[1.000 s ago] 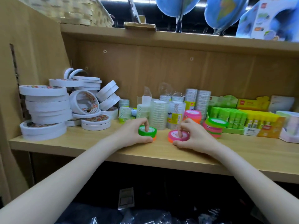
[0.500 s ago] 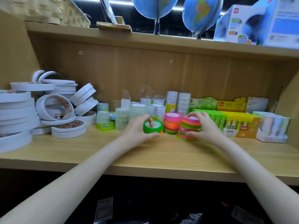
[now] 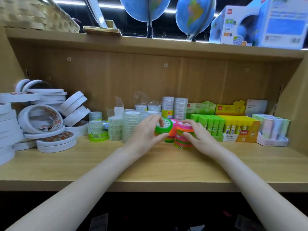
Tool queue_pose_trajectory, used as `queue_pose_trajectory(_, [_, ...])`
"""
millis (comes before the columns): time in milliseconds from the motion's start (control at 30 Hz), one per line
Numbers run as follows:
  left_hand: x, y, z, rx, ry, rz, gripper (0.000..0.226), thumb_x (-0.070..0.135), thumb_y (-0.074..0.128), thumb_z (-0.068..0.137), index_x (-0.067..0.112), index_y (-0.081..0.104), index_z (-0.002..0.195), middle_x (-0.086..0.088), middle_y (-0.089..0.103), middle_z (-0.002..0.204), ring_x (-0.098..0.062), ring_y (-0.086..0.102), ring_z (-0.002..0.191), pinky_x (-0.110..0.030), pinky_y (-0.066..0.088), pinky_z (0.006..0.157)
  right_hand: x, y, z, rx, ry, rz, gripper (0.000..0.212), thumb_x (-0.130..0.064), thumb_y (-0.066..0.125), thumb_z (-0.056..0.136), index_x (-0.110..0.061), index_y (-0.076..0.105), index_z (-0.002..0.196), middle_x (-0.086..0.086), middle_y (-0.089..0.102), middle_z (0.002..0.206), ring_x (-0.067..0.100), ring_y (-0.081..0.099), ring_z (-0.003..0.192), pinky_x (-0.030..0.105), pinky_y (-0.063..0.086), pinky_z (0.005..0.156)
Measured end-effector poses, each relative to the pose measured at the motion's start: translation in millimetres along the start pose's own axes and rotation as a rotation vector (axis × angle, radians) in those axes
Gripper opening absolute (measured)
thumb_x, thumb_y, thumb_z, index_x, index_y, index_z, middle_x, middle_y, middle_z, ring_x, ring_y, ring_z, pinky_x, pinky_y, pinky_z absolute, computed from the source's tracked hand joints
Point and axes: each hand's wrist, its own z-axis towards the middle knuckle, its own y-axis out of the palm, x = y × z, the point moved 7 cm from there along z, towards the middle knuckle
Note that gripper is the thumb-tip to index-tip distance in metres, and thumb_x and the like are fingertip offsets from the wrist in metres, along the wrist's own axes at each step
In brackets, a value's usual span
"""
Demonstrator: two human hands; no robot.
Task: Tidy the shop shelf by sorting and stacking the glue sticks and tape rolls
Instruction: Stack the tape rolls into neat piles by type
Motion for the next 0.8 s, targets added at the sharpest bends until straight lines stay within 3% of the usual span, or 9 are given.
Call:
queue_pose_trajectory(133, [4.2, 7.5, 29.2, 0.015, 0.026, 0.133, 0.027, 0.040, 0.059, 0.087, 0.023, 0.038, 0.092, 0.013, 0.048, 0.095, -0.004, 0.041, 0.085, -0.030, 0.019, 0.099, 5.2, -0.5, -0.3, 0.052, 0.015, 0.026, 0.044, -0.022, 0.049, 0.095, -0.016, 0.033, 0.136, 0.009, 0.044, 0.126, 0.017, 0.045, 0.113, 0.015, 0.027, 0.078])
queue_pose_trajectory(200, [2.5, 16.6, 44.5, -0.004, 0.006, 0.170, 0.026, 0.039, 0.056, 0.089, 0.019, 0.041, 0.095, 0.011, 0.049, 0.094, -0.008, 0.046, 0.085, -0.033, 0.013, 0.107, 5.5, -1.3, -0.8, 0.072, 0.012, 0.025, 0.048, -0.023, 0.051, 0.094, -0.015, 0.032, 0.137, 0.009, 0.044, 0.129, 0.016, 0.045, 0.114, 0.013, 0.027, 0.078])
queue_pose_trajectory(333, [0.4, 39.7, 59.6, -0.068, 0.080, 0.409, 0.034, 0.040, 0.045, 0.091, 0.009, 0.051, 0.104, -0.002, 0.063, 0.104, -0.021, 0.059, 0.108, -0.046, 0.013, 0.113, 4.7, 3.1, -4.0, 0.028, 0.010, 0.003, 0.069, -0.025, 0.065, 0.085, -0.019, 0.025, 0.141, 0.007, 0.036, 0.137, 0.018, 0.041, 0.123, 0.016, 0.028, 0.092])
queue_pose_trajectory(400, [-4.9, 47.0, 60.3, -0.124, 0.086, 0.537, 0.048, 0.045, 0.032, 0.092, 0.006, 0.054, 0.110, -0.008, 0.063, 0.115, -0.024, 0.045, 0.129, -0.054, 0.009, 0.113, 3.1, 4.0, -5.6, 0.018, -0.016, -0.048, 0.069, -0.023, 0.064, 0.086, -0.021, 0.024, 0.142, 0.006, 0.033, 0.139, 0.018, 0.039, 0.127, 0.018, 0.028, 0.097])
queue_pose_trajectory(467, [-13.4, 49.5, 57.0, -0.143, 0.080, 0.582, 0.057, 0.048, 0.021, 0.093, 0.008, 0.053, 0.117, -0.006, 0.060, 0.124, -0.025, 0.031, 0.139, -0.054, 0.000, 0.112, 0.1, 3.2, -6.3, 0.029, -0.034, -0.047, 0.061, -0.027, 0.058, 0.090, -0.021, 0.026, 0.141, 0.004, 0.035, 0.139, 0.017, 0.040, 0.125, 0.019, 0.029, 0.096])
queue_pose_trajectory(600, [-16.0, 35.5, 46.8, -0.107, 0.109, 0.603, 0.053, 0.040, 0.023, 0.090, 0.011, 0.063, 0.111, -0.006, 0.060, 0.127, -0.027, 0.045, 0.130, -0.058, 0.016, 0.108, -3.3, 4.1, -2.6, 0.047, -0.017, -0.025, 0.053, -0.031, 0.051, 0.093, -0.017, 0.030, 0.140, 0.008, 0.035, 0.138, 0.019, 0.040, 0.124, 0.019, 0.027, 0.097])
queue_pose_trajectory(700, [-16.0, 7.4, 27.0, 0.060, 0.101, 0.542, 0.037, 0.026, 0.036, 0.083, 0.012, 0.063, 0.103, -0.005, 0.063, 0.118, -0.024, 0.057, 0.116, -0.050, 0.033, 0.104, -9.1, -9.9, -2.5, 0.191, -0.035, -0.156, 0.052, -0.032, 0.054, 0.091, -0.013, 0.036, 0.137, 0.010, 0.036, 0.138, 0.026, 0.037, 0.127, 0.038, 0.032, 0.108])
queue_pose_trajectory(800, [-28.6, -23.3, -3.6, 0.121, 0.095, 0.502, 0.034, 0.020, 0.037, 0.078, 0.012, 0.061, 0.100, -0.005, 0.063, 0.112, -0.021, 0.053, 0.109, -0.039, 0.027, 0.100, -41.0, -19.1, -6.5, 0.373, -0.153, -0.218, 0.040, -0.029, 0.055, 0.090, -0.006, 0.052, 0.122, 0.015, 0.048, 0.127, 0.031, 0.044, 0.121, 0.048, 0.038, 0.101])
